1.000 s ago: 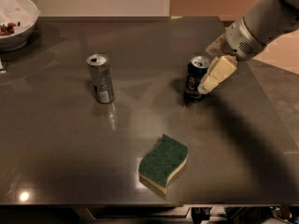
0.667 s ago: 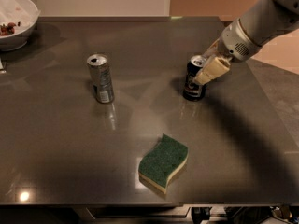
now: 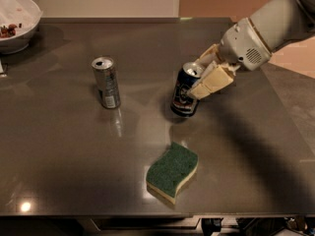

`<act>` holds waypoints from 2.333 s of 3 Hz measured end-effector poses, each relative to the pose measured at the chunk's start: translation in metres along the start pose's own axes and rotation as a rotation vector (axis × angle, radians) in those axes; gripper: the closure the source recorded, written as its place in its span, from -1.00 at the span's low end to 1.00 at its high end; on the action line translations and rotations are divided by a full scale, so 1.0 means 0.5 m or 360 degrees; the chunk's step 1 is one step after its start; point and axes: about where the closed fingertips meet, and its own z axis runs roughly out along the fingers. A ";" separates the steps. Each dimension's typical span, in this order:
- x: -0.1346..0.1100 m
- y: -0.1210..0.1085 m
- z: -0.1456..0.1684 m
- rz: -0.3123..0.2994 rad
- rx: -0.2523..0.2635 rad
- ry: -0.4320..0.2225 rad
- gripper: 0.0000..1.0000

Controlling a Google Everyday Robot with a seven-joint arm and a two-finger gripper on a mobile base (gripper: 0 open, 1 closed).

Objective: Move pepsi can near sponge

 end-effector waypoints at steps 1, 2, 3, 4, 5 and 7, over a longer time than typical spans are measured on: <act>-0.026 0.099 0.053 -0.0102 -0.0184 0.0023 1.00; -0.025 0.100 0.060 -0.0112 -0.0184 0.0039 1.00; -0.021 0.101 0.093 -0.0164 -0.0186 0.0121 1.00; -0.016 0.103 0.113 -0.0188 -0.0194 0.0167 1.00; -0.018 0.107 0.118 -0.0222 -0.0183 0.0196 0.65; -0.026 0.113 0.110 -0.0249 -0.0183 0.0195 -0.30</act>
Offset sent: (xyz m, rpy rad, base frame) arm -0.0432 0.0510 -0.0431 -0.1342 0.0096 0.1735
